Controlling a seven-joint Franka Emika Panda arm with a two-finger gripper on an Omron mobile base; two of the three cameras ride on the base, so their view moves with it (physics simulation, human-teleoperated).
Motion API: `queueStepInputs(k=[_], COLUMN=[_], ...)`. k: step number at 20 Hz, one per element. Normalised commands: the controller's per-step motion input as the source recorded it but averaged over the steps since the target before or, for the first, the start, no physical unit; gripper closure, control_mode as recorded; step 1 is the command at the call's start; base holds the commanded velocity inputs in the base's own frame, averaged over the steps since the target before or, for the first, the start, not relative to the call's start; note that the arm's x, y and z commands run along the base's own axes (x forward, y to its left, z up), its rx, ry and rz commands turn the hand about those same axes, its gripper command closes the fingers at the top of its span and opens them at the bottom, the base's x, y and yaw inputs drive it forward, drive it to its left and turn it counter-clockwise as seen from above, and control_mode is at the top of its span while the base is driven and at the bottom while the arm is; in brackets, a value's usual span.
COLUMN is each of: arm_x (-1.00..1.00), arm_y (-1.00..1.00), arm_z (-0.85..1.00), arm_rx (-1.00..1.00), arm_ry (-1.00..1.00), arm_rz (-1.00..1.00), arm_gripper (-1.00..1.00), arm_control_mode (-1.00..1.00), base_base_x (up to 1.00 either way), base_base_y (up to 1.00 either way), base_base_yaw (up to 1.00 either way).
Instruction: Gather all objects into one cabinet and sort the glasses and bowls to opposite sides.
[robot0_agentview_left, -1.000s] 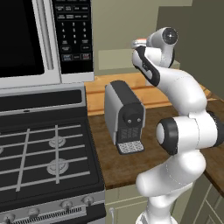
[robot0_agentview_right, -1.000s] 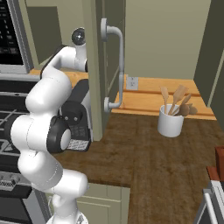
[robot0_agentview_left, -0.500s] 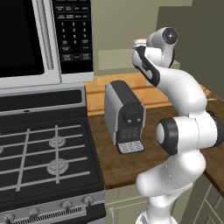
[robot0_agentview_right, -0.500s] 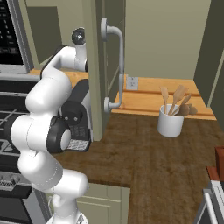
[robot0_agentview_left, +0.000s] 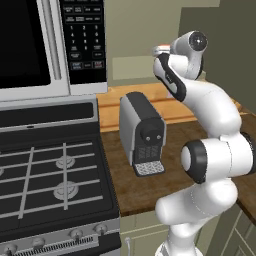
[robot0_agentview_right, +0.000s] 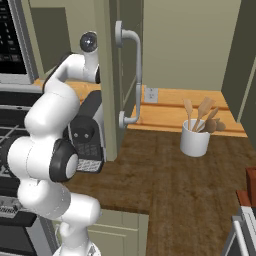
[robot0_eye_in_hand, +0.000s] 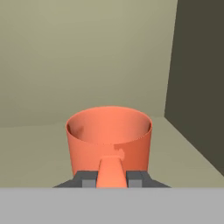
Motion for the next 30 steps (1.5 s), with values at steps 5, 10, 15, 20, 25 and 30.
queueStepInputs(k=[5, 10, 15, 20, 25, 30], arm_x=[-0.74, -0.97, -0.86, -0.99, -0.98, -0.98], arm_y=[0.06, 0.3, 0.27, 0.07, 0.03, 0.05], arm_z=[0.0, 0.0, 0.0, 0.0, 0.0, 0.0], arm_rx=[0.0, -0.02, -0.03, 0.0, 0.0, 0.0], arm_ry=[-0.01, -0.03, -0.03, -0.01, -0.01, 0.0], arm_rz=[-0.05, -0.01, 0.0, 0.0, 0.0, 0.0], arm_gripper=[1.0, 1.0, 1.0, 1.0, 1.0, 1.0], arm_control_mode=[-1.0, -1.0, -1.0, -1.0, -1.0, -1.0], base_base_x=[0.0, 0.0, 0.0, 0.0, 0.0, 0.0], base_base_y=[0.0, 0.0, 0.0, 0.0, 0.0, 0.0], base_base_yaw=[0.0, 0.0, 0.0, 0.0, 0.0, 0.0])
